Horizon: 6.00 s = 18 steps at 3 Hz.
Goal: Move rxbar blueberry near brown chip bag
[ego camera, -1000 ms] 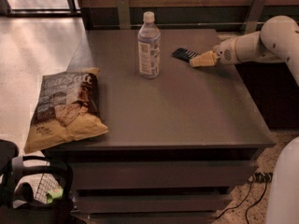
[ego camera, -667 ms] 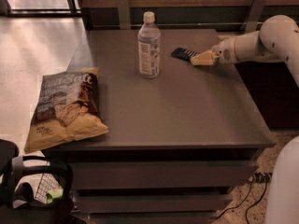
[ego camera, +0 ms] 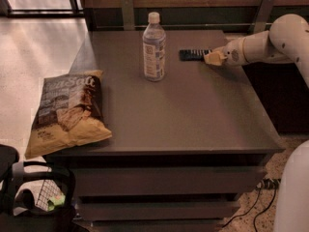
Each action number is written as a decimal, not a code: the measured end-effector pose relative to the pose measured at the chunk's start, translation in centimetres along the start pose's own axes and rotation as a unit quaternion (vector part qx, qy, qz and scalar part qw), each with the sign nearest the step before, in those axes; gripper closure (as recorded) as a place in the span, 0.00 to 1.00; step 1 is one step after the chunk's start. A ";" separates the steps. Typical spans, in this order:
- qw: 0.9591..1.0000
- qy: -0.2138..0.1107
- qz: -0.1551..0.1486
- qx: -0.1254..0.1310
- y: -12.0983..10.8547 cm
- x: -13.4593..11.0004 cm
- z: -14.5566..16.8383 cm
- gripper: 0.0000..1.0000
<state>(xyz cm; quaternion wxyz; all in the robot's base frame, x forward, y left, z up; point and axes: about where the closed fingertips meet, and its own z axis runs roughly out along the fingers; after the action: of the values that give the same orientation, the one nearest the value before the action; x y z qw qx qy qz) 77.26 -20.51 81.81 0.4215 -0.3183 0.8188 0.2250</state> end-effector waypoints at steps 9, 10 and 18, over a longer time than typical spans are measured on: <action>1.000 0.002 -0.003 -0.001 0.1 -0.2 0.1 0.00; 0.999 0.014 -0.032 0.000 0.3 -2.1 -0.1 0.00; 0.994 0.043 -0.086 -0.051 3.1 -2.7 5.1 1.00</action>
Offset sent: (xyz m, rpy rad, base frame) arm -0.0099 0.0183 0.1041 -0.1773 -0.1884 0.0445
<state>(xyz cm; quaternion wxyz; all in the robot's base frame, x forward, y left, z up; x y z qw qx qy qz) 79.04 -14.19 81.59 0.3869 -0.4183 0.7930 0.2155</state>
